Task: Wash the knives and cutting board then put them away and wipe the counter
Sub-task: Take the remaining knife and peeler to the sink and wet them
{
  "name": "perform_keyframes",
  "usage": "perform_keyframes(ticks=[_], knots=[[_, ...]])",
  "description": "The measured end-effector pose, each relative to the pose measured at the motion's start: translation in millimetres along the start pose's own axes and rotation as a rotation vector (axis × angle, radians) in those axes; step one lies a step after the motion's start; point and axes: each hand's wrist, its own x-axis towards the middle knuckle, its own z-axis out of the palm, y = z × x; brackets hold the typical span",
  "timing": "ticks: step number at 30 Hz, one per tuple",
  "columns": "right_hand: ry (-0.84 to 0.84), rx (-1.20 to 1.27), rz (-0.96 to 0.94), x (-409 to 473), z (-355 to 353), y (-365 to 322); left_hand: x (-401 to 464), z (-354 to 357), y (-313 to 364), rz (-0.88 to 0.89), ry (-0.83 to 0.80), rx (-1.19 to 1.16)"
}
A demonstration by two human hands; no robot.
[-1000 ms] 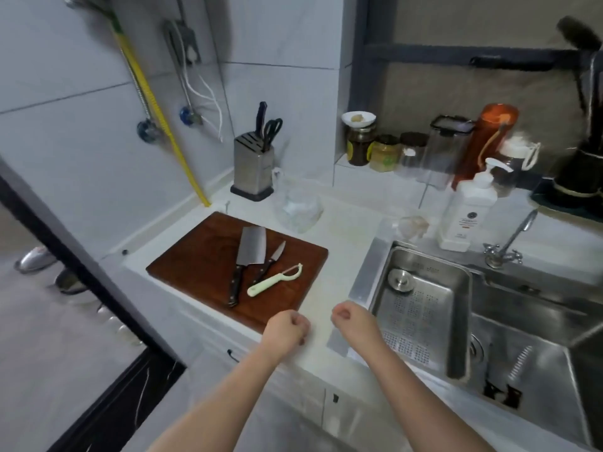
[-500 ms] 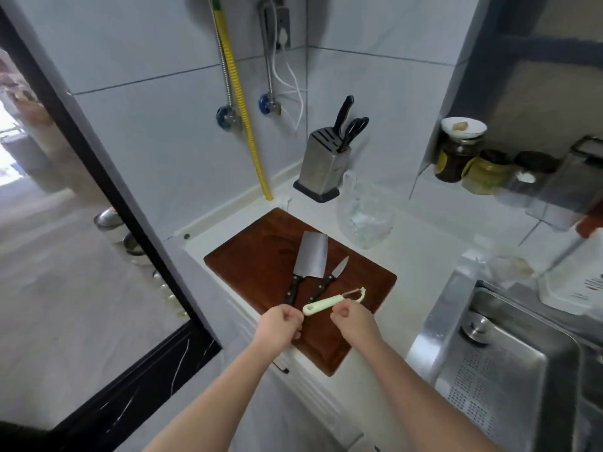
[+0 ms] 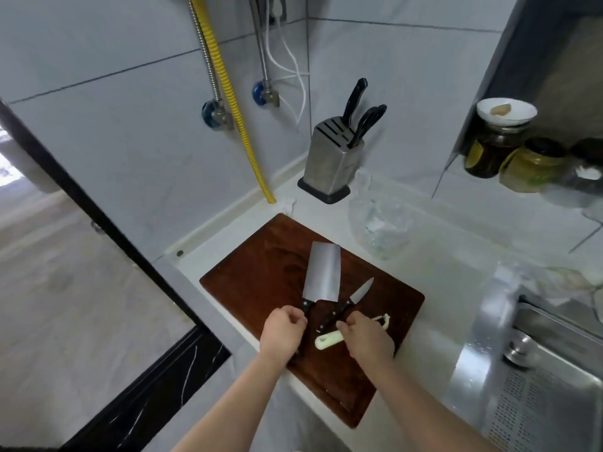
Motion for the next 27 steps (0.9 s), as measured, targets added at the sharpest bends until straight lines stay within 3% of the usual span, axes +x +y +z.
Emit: perform_keyframes(ticks=[5, 12, 19, 27], knots=[[0.065, 0.046, 0.043, -2.7, -8.0, -4.1, 23.5, 0.3, 0.4, 0.029, -0.082, 0.225], [0.222, 0.19, 0.101, -10.6, -16.0, -14.6, 41.0, 0.2, 3.7, 0.047, -0.125, 0.355], [0.291, 0.301, 0.251, -7.8, -7.3, -30.2, 55.2, -13.5, 2.0, -0.044, -0.277, 0.174], [0.253, 0.326, 0.342, 10.3, 8.3, -55.7, 60.2, -35.1, -5.1, -0.265, -0.418, -0.448]])
